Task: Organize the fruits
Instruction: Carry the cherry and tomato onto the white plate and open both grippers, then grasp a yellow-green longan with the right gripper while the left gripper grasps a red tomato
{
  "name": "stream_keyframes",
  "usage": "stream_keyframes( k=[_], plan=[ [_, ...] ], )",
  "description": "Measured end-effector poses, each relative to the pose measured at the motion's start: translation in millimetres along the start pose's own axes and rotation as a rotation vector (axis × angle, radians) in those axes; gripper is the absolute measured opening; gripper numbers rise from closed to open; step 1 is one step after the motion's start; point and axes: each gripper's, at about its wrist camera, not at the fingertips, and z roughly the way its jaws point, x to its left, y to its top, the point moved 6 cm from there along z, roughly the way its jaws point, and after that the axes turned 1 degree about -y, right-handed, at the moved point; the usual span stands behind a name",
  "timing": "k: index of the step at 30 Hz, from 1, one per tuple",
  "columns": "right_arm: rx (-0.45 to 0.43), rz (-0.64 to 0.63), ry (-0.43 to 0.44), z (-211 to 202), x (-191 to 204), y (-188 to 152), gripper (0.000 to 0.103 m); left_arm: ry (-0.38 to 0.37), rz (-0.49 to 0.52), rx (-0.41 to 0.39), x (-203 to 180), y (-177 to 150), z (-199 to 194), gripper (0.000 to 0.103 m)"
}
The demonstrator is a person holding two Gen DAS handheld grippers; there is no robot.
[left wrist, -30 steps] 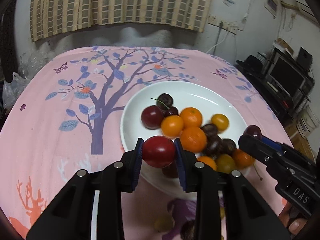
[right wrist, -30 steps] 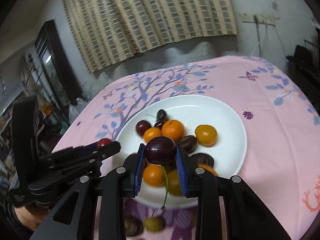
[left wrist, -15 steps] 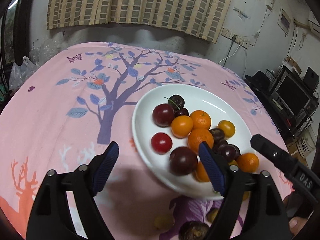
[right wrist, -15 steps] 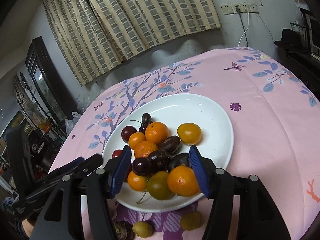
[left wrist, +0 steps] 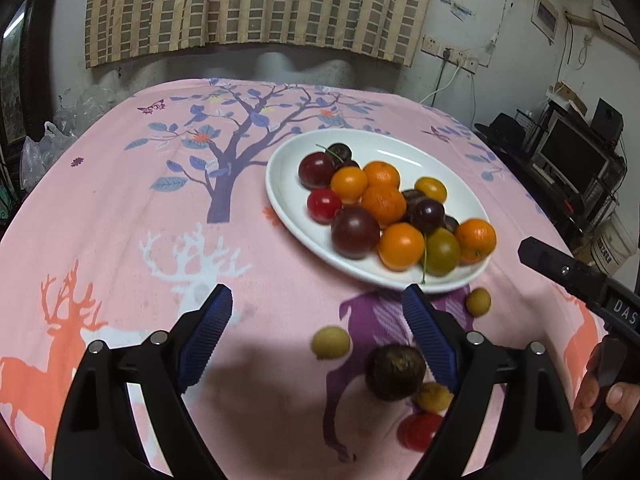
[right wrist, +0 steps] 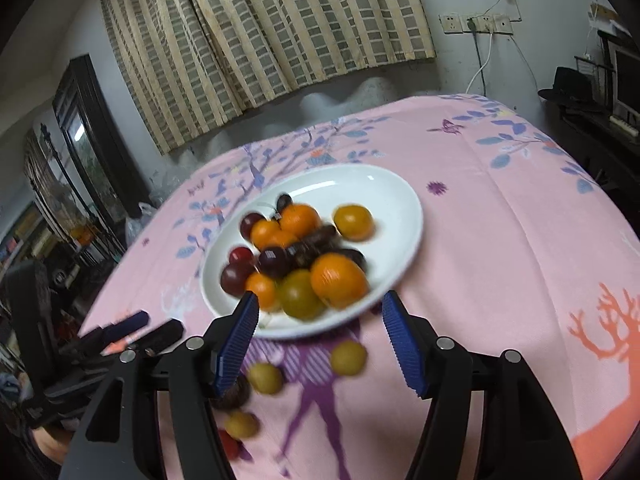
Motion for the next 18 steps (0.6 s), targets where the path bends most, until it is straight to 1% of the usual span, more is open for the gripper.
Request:
stream_keyframes(
  k=[4, 8, 12, 13, 14, 15, 16, 18],
  plan=[
    [0.034, -0.023, -0.03, -1, -5, -15, 0.065, 0.001, 0.019, 0.009, -2, -15, -6, 0.085],
    [0.076, -0.065, -0.072, 7, -4, -28, 0.065, -0.004, 0.042, 0.025, -8, -29, -10, 0.085],
    [0.111, -0.117, -0.105, 22, 3, -35, 0.064, -0.012, 0.101, 0.036, -20, -42, -13, 0.086],
    [0.117, -0.133, -0.115, 28, 6, -36, 0.059, -0.016, 0.119, 0.043, -25, -46, -14, 0.086],
    [0.123, -0.145, -0.124, 31, 7, -37, 0.057, -0.023, 0.133, 0.049, -29, -49, -14, 0.086],
    [0.13, -0.157, -0.14, 36, 8, -38, 0.052, -0.03, 0.145, 0.054, -32, -51, -14, 0.086],
    [0.142, -0.167, -0.152, 43, 9, -39, 0.044, -0.035, 0.159, 0.06, -36, -54, -14, 0.086],
    [0.18, -0.179, -0.151, 53, 10, -43, 0.032, -0.05, 0.182, 0.069, -43, -58, -14, 0.086]
  ],
)
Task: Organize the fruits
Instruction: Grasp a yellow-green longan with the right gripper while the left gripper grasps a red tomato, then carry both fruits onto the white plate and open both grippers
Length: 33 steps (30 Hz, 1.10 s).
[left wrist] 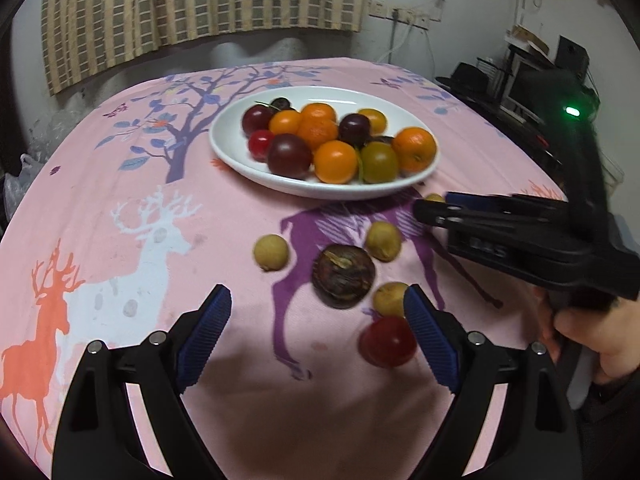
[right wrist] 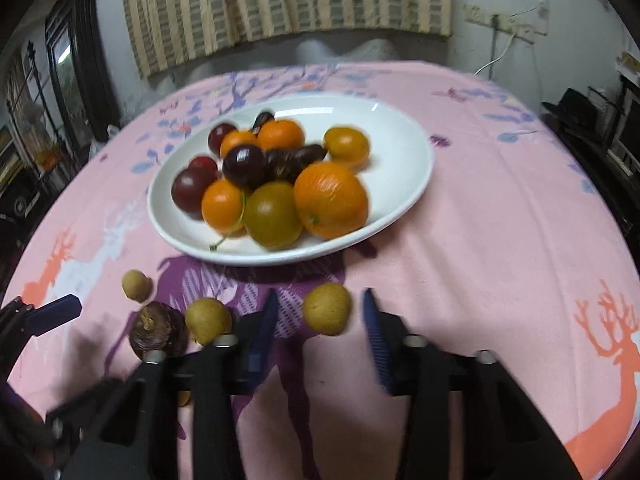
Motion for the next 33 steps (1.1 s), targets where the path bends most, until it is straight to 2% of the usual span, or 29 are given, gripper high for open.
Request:
stream_keyframes(
  k=[2, 7, 14, 15, 17, 21, 22, 23, 26, 33],
  plan=[
    [0.006, 0.004, -0.009, 2, -2, -1, 0.026, -0.014, 0.017, 0.012, -6, -2, 1, 0.086],
    [-0.013, 0.057, 0.009, -12, -11, -2, 0.026, -0.061, 0.041, 0.046, -20, -11, 5, 0.086],
    [-0.026, 0.084, 0.036, -22, -15, 1, 0.026, -0.084, 0.073, 0.076, -29, -19, 11, 0.085],
    [-0.026, 0.085, 0.04, -23, -15, 1, 0.026, -0.088, 0.075, 0.079, -30, -19, 12, 0.083],
    [-0.025, 0.086, 0.046, -23, -15, 1, 0.026, -0.104, 0.078, 0.095, -31, -21, 15, 0.068],
    [-0.03, 0.084, 0.053, -25, -14, 2, 0.026, -0.101, 0.097, 0.094, -34, -22, 17, 0.049],
    [-0.032, 0.083, 0.055, -25, -13, 2, 0.026, -0.099, 0.1, 0.09, -34, -22, 17, 0.037],
    [-0.034, 0.083, 0.057, -26, -13, 2, 0.026, -0.112, 0.101, 0.093, -34, -22, 16, 0.031],
    [-0.047, 0.091, 0.064, -31, -15, 4, 0.026, -0.13, 0.091, 0.092, -36, -19, 12, 0.031],
    [-0.088, 0.11, 0.089, -42, -17, 8, 0.026, -0.126, 0.093, 0.016, -35, 1, -10, 0.031]
  ],
)
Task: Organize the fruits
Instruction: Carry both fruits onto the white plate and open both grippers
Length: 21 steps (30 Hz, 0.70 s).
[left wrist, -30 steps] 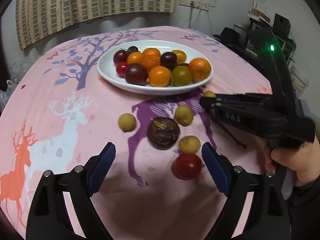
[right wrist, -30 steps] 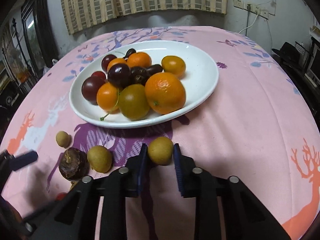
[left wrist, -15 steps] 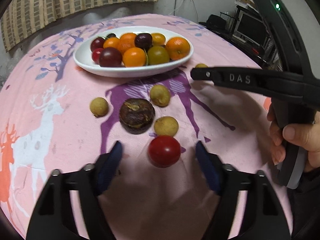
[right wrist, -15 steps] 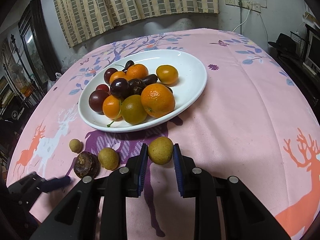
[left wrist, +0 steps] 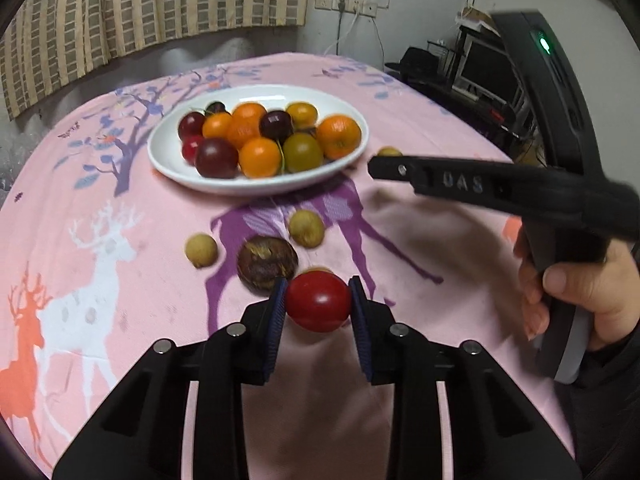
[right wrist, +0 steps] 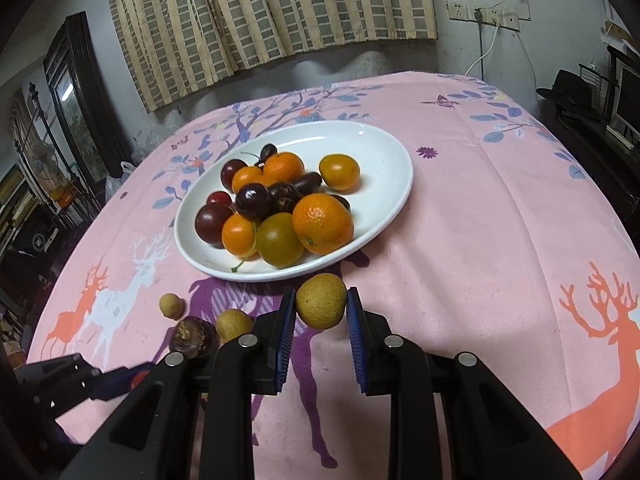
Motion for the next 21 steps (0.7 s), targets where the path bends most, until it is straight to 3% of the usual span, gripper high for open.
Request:
stream_keyframes(
  k=[11, 21],
  plan=[
    [-0.145, 0.053, 0.113, -31, 16, 37, 0.026, 0.074, -0.071, -0.055, 51, 68, -1, 0.031],
    [-0.102, 0.051, 0.072, 25, 18, 80, 0.026, 0.147, -0.209, -0.04, 104, 115, 50, 0.03]
  ],
)
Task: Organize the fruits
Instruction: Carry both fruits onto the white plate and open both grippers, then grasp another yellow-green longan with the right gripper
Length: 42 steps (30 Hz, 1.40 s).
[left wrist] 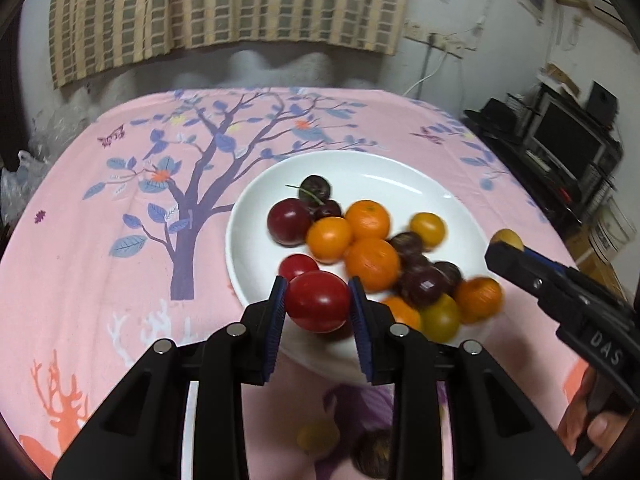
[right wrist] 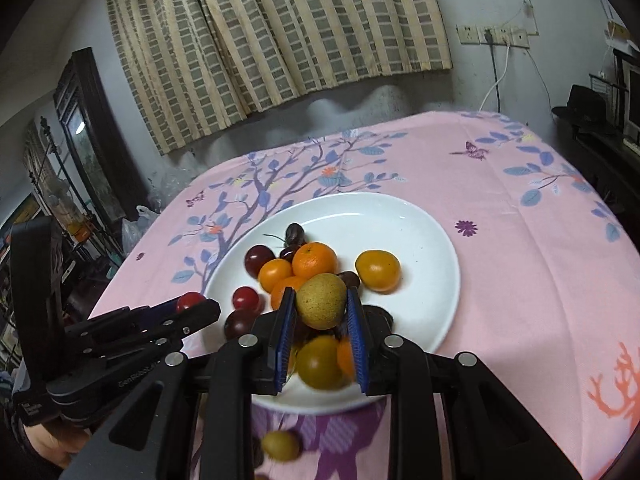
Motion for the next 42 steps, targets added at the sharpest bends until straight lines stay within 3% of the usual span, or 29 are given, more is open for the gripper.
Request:
stream_keyframes(
  k=[3, 5, 6, 18, 28, 42],
  plan=[
    [0.021, 0.039, 0.008, 18, -7, -2, 0.03, 0.022, -0.018, 0.01, 3, 4, 16, 0.034],
    [0.012, 0.051, 0.006, 20, -12, -6, 0.047, 0.054, -0.045, -0.005, 8, 5, 17, 0.071],
    [0.004, 0.045, -0.003, 19, -14, -7, 0.048, 0.073, -0.063, -0.036, 10, 6, 13, 0.074],
    [-0.027, 0.051, 0.01, -17, -18, -16, 0.053, 0.033, -0.11, -0.06, 25, -20, -24, 0.079],
    [0.065, -0.117, 0.015, -35, 15, -71, 0.056, 0.033, -0.139, -0.016, 35, -63, -37, 0.08],
    [0.238, -0.284, 0.136, -32, 62, -128, 0.056, 0.085, -0.074, -0.012, 36, -94, -44, 0.081]
  ],
)
